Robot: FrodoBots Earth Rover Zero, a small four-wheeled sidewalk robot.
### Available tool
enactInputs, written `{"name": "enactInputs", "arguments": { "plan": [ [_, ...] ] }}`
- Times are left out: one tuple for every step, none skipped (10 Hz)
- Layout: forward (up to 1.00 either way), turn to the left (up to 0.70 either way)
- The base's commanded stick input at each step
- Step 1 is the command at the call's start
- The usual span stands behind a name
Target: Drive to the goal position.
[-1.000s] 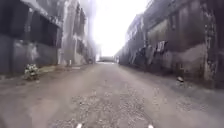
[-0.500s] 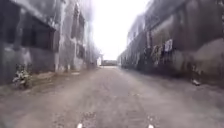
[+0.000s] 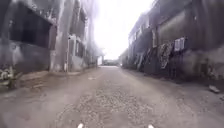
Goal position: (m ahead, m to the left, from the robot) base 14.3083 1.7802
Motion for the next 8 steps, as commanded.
{"name": "enactInputs", "arguments": {
  "plan": [
    [1.0,0.02],
    [1.0,0.02],
    [1.0,0.02],
    [1.0,0.02],
    [1.0,0.02],
    [1.0,0.02],
    [1.0,0.02],
    [1.0,0.02]
  ]
}}
